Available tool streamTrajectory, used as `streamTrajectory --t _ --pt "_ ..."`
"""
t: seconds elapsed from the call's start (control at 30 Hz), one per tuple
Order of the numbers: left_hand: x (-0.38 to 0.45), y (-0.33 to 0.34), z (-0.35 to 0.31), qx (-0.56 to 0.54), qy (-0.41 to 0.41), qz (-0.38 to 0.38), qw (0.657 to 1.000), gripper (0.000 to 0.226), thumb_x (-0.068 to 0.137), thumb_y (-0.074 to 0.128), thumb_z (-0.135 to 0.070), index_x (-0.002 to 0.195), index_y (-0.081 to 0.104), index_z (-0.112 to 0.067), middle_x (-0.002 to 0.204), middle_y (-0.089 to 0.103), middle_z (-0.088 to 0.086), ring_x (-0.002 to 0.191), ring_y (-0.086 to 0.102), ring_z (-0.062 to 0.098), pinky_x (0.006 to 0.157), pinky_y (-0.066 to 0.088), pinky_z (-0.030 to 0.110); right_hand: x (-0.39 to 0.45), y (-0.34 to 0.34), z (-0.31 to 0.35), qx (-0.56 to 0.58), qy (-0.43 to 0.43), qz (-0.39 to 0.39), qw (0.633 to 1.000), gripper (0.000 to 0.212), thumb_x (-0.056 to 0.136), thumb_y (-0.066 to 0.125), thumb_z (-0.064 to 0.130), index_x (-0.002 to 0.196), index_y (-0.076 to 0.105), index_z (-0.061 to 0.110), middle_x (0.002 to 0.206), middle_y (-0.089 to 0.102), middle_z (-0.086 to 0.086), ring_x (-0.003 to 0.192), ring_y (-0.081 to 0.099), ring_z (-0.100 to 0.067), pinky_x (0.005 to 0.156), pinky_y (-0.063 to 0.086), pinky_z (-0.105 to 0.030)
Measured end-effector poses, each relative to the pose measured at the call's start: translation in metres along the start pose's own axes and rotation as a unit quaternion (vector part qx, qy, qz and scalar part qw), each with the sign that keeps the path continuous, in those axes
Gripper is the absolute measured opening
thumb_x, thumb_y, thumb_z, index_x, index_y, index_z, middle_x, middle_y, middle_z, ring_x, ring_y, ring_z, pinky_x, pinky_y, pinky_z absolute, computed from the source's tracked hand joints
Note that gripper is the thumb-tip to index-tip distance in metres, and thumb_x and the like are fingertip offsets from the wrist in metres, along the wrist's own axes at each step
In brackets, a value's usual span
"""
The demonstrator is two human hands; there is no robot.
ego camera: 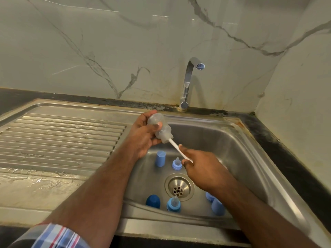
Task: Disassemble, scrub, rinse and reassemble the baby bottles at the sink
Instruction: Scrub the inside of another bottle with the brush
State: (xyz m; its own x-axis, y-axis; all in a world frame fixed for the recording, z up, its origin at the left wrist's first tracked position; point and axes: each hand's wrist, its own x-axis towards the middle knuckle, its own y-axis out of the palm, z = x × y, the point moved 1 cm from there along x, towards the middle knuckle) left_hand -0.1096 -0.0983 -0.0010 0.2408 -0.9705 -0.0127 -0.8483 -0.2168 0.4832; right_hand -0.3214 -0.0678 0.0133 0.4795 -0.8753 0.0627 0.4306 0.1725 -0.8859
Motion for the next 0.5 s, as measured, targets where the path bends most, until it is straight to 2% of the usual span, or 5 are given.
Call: streamTrajectory --t 0.1,0.17,0.27,0.37,0.5 --pt "0.001 -0.003 -0.001 -0.039 -0.006 -0.004 0.999 0.047 0.094 0.061 0.005 0.137 0.054 -0.012 0.131 0.059 0.018 0.107 0.068 0.039 0.068 0.061 0.052 -0.006 -0.007 -0.008 0.255 0.048 0.067 0.964 0.039 0.1 0.056 0.022 0.133 0.06 0.042 0.07 0.058 0.008 0.046 0.048 -0.002 0.044 0.036 -0.017" --pt "0.001 -0.003 -0.002 -0.072 -0.008 0.0 0.997 0.046 0.095 0.059 0.005 0.137 0.053 -0.012 0.133 0.056 0.02 0.106 0.067 0.04 0.066 0.06 0.05 -0.007 -0.01 -0.014 0.367 0.082 0.065 0.924 0.035 0.1 0.057 0.019 0.126 0.064 0.04 0.068 0.056 -0.003 0.047 0.043 -0.01 0.042 0.034 -0.024" --pt "0.002 -0.003 -0.003 -0.094 -0.007 0.004 0.996 0.045 0.094 0.058 0.006 0.133 0.055 -0.015 0.134 0.055 0.021 0.103 0.068 0.04 0.069 0.06 0.051 -0.001 -0.007 -0.015 0.413 0.096 0.057 0.904 0.036 0.099 0.05 0.012 0.12 0.066 0.037 0.07 0.06 -0.005 0.05 0.046 -0.015 0.044 0.038 -0.027" --pt "0.002 -0.002 -0.003 -0.101 -0.009 0.012 0.995 0.042 0.093 0.054 0.005 0.125 0.056 -0.022 0.131 0.054 0.017 0.106 0.064 0.039 0.079 0.059 0.059 0.001 -0.002 -0.011 0.404 0.088 0.065 0.908 0.038 0.095 0.047 0.003 0.111 0.067 0.031 0.072 0.062 -0.003 0.055 0.049 -0.018 0.049 0.044 -0.031" --pt "0.002 -0.006 -0.004 -0.077 -0.032 0.012 0.996 0.035 0.093 0.054 -0.004 0.121 0.057 -0.025 0.134 0.056 0.016 0.11 0.066 0.041 0.087 0.057 0.06 0.0 -0.001 -0.011 0.409 0.071 0.062 0.908 0.038 0.098 0.054 0.003 0.125 0.063 0.029 0.084 0.062 -0.01 0.06 0.054 -0.021 0.052 0.052 -0.033"
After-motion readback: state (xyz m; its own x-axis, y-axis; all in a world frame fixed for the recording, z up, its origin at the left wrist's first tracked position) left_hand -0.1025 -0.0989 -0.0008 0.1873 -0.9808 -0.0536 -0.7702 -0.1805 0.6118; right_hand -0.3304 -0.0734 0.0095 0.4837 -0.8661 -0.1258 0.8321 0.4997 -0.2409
